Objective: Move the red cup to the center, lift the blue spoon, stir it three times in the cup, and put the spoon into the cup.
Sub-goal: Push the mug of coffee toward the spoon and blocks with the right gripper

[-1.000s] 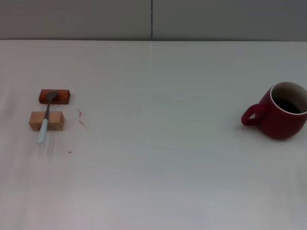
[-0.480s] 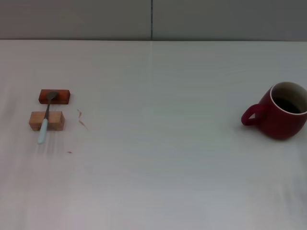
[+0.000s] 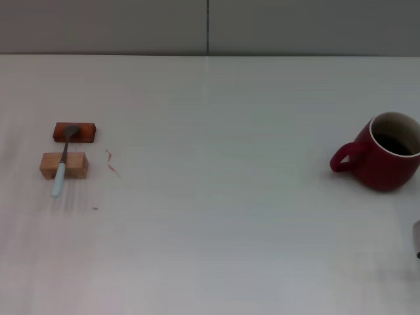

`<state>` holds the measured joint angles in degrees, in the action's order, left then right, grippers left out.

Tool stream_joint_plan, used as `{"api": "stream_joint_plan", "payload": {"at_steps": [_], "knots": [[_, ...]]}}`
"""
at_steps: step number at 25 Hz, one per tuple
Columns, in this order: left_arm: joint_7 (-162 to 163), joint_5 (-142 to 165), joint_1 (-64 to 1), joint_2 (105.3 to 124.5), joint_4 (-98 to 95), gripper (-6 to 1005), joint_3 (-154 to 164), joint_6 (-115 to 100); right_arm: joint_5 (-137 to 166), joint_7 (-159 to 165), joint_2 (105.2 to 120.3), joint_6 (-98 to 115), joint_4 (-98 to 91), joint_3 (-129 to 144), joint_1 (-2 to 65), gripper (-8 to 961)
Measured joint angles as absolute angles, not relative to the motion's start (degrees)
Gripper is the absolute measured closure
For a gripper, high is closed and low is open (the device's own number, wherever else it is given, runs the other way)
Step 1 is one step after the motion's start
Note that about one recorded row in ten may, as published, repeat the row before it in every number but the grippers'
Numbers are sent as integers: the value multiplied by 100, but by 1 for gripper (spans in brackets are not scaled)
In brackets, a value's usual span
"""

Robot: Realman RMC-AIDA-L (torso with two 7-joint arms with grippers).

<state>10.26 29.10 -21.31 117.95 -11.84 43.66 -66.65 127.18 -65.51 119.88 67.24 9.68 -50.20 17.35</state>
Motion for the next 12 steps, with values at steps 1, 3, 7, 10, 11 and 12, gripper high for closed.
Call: {"api": "stream_joint_plan", "payload": {"at_steps": [1,3,7,10,11,12], "knots": [[1026,2907,-2127,11795,-1185,157,4364,-6667,12712,-6551,11988,6654,984,-4989,1729,916],[1027,2897,-2119,11795,-1185,157,4360,-6675,12701,-6540,11989,6516,1016,-4972,1716,917],[1028,2891,-2108,11795,-1179,157,4359,-6678,12698,-6513,11988,6373,1082,-4919,1681,917],[1035,2891,-2108,11795,-1179,157,4359,-6680,12698,-6512,11988,6276,1140,-4832,1656,917],[1036,2890,-2108,11795,-1179,157,4359,-6680,12698,-6512,11988,6232,1155,-4822,1654,917],[1036,2891,-2108,11795,-1179,157,4359,-6680,12698,-6512,11988,6181,1170,-4808,1653,917]]}}
